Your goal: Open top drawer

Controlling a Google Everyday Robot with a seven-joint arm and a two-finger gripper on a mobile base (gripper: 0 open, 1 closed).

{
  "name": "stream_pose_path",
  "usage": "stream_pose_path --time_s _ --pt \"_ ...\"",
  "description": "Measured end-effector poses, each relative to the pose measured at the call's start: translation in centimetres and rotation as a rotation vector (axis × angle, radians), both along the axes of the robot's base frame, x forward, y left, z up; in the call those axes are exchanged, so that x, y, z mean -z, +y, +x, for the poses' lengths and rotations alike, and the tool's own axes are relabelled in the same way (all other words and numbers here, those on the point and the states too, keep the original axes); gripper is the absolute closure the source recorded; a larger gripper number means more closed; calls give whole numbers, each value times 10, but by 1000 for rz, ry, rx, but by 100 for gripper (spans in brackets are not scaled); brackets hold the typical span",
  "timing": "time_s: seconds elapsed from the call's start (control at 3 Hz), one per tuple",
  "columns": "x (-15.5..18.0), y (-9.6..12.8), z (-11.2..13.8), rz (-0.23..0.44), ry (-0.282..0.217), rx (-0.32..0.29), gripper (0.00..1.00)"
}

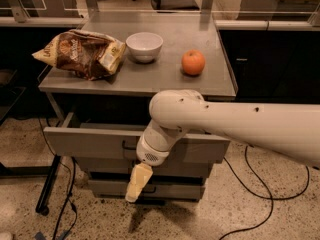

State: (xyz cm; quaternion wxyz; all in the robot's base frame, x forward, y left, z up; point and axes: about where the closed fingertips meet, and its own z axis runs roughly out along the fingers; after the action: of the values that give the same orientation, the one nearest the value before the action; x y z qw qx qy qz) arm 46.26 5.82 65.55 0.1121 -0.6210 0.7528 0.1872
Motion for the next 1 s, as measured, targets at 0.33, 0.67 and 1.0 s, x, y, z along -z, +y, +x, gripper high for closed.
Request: stream_pose_path --time_s 0.33,0.67,1.0 --pt "-13 -5 -33 -2 13 -2 0" --pt "-22 -20 -74 -7 47 16 0" --pt "-24 -17 -70 -14 37 14 0"
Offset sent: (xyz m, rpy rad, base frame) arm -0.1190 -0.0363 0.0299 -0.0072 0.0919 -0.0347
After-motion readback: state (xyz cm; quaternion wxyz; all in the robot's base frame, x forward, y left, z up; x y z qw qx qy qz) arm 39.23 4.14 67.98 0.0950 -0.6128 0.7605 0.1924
